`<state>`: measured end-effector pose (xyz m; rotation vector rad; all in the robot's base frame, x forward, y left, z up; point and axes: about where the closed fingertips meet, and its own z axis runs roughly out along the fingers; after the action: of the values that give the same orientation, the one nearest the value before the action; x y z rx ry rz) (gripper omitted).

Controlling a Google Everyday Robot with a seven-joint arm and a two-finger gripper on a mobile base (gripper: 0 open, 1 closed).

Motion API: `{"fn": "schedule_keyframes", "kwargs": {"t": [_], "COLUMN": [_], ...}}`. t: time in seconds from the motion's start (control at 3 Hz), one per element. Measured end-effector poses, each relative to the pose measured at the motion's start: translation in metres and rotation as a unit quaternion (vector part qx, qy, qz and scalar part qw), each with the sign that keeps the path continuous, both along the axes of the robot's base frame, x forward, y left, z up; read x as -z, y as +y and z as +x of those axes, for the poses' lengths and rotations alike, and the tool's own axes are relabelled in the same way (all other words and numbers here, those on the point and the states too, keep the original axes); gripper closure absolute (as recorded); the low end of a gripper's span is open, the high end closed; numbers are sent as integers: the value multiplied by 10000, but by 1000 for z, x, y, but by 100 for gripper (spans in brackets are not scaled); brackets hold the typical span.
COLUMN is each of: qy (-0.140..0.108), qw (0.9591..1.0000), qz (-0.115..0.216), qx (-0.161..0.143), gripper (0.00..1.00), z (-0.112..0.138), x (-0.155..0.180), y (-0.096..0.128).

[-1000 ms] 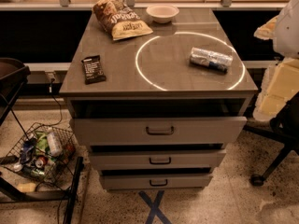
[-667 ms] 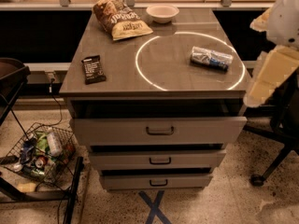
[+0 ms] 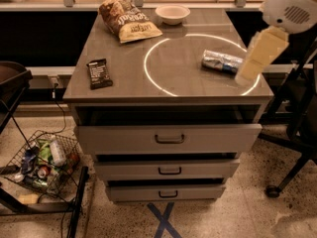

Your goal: Place redbull can upright

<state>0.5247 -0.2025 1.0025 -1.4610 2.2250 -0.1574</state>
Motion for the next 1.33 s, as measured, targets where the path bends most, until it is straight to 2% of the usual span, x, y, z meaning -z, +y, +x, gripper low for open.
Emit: {"fn": "schedule_keyframes", "kwargs": {"t": [0.33, 0.67, 1.0, 1.33], "qy": [-155, -218, -212, -93], "qw": [9994, 9987, 9979, 9965], "qz": [-221, -355, -462, -627], "qx": [229, 300, 404, 554], "gripper": [0, 0, 0, 0], "z": [21, 24, 29, 55], "x": [-3, -4, -4, 2], "y": [7, 1, 1, 2]}}
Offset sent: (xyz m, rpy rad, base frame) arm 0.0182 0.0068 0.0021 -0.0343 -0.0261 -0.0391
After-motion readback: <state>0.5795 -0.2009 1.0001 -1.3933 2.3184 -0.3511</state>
